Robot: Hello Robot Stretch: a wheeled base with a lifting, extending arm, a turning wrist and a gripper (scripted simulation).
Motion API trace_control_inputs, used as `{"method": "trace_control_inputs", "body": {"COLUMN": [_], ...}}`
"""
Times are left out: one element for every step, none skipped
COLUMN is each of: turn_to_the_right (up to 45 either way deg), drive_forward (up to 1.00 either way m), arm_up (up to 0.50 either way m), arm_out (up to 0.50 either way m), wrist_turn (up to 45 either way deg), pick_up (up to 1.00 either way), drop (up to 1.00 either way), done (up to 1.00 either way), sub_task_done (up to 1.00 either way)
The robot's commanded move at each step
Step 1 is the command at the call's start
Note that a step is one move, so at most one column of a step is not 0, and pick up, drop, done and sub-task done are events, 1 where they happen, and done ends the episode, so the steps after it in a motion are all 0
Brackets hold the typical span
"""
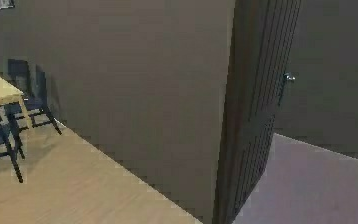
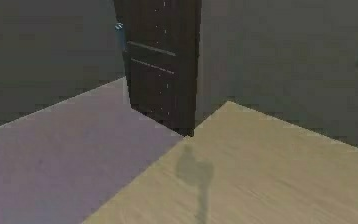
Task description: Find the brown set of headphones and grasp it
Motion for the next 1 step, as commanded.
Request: {"method": "trace_control_inputs", "body": {"turn_to_the_right": [45.0], "drive_forward": [0.00], "arm_up": [0.00], "arm_out": [0.00], "wrist_turn": [0.0], "pick_up": [0.00], "drop": [0.00], "done": [0.00], "sub_task_done": [0.00]}}
